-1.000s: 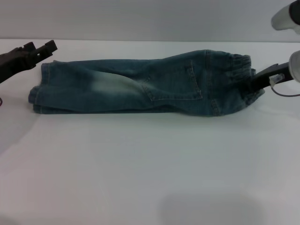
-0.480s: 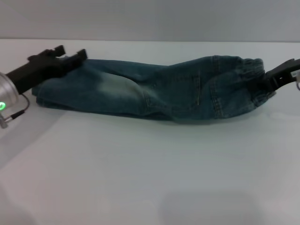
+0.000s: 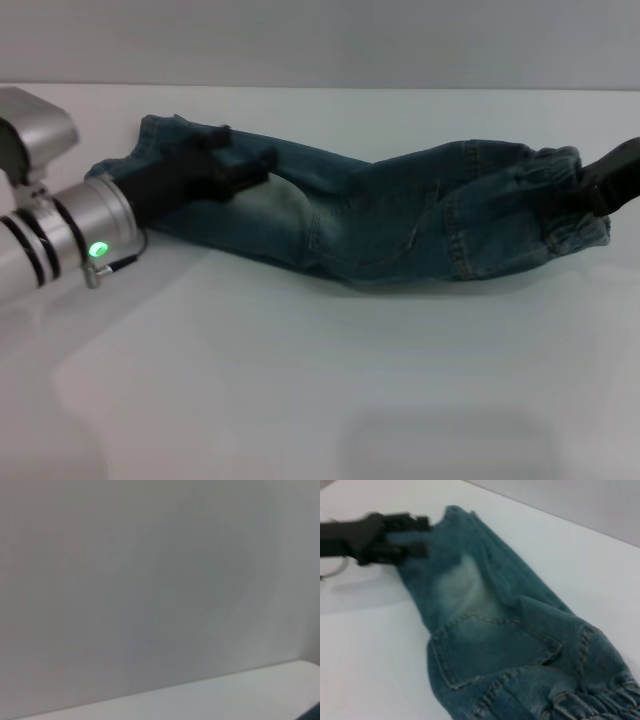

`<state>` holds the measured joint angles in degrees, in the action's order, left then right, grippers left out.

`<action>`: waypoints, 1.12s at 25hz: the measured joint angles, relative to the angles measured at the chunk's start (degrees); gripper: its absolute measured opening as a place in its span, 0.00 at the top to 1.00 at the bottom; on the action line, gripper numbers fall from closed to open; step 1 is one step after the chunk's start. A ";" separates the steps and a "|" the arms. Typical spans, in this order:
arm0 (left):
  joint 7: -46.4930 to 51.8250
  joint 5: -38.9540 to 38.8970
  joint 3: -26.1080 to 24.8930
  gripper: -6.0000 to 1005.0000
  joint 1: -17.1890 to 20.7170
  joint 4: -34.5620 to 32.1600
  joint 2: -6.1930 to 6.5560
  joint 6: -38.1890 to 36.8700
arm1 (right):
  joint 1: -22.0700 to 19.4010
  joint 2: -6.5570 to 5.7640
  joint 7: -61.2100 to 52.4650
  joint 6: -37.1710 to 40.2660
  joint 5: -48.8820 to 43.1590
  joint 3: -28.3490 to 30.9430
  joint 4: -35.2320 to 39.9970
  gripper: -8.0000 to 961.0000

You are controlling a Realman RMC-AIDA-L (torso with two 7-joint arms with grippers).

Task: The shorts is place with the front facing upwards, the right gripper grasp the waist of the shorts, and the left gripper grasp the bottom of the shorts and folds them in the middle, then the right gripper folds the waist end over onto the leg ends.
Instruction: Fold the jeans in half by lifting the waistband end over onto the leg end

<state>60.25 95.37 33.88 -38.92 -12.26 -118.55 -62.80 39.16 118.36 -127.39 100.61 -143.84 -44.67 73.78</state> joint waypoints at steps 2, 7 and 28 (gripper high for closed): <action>-2.15 -0.01 -0.02 0.19 -0.83 2.06 -0.05 0.28 | -0.13 -0.01 -0.01 1.45 1.67 0.50 0.73 0.94; -6.34 -0.03 -0.07 0.19 -2.15 6.42 -0.12 0.89 | -0.45 -0.38 -0.04 5.05 6.58 1.79 2.26 0.94; -13.48 0.42 -0.46 0.19 -3.91 16.20 -0.53 1.54 | 1.54 -4.15 -2.47 12.20 19.21 7.71 2.83 0.94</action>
<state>46.77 95.79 33.42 -42.83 3.94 -119.08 -61.26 40.70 114.21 -129.85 112.82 -124.64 -36.96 76.61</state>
